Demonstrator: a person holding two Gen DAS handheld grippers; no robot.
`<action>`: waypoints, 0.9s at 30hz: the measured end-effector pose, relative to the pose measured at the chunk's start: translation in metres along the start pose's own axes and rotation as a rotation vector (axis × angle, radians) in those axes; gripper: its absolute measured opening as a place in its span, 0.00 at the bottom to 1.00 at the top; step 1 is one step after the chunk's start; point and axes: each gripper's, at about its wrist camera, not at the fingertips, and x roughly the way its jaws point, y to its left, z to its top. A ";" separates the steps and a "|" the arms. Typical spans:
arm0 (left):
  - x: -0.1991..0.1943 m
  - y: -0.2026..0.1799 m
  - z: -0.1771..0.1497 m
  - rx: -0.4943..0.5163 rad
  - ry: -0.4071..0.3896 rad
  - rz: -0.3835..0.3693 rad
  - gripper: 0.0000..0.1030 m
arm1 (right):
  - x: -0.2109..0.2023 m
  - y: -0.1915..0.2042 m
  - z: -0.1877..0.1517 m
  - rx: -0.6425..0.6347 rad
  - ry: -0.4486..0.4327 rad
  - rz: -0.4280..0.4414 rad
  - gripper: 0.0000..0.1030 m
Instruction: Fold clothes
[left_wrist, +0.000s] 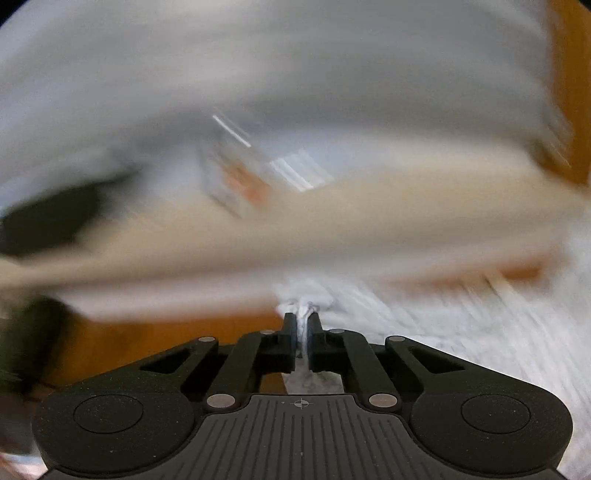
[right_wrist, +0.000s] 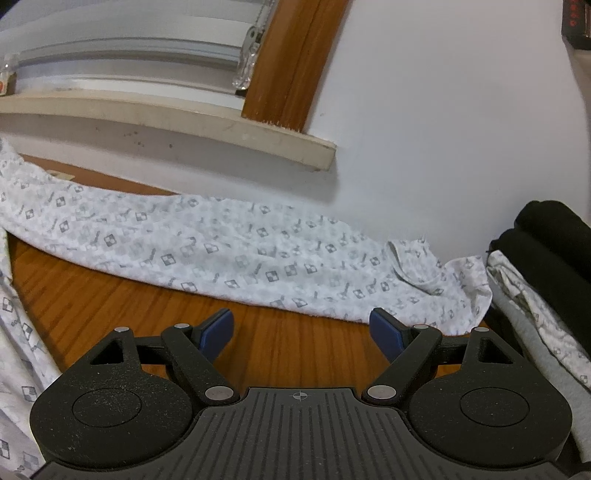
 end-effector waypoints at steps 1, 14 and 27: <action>-0.002 0.005 0.004 -0.008 -0.005 0.021 0.09 | 0.000 0.000 0.000 -0.001 -0.001 0.000 0.78; -0.011 -0.047 -0.011 0.097 0.037 -0.132 0.52 | 0.000 -0.004 -0.001 -0.017 0.000 -0.003 0.78; -0.016 -0.202 -0.020 0.277 0.005 -0.447 0.64 | -0.003 -0.006 -0.001 0.010 -0.016 0.003 0.79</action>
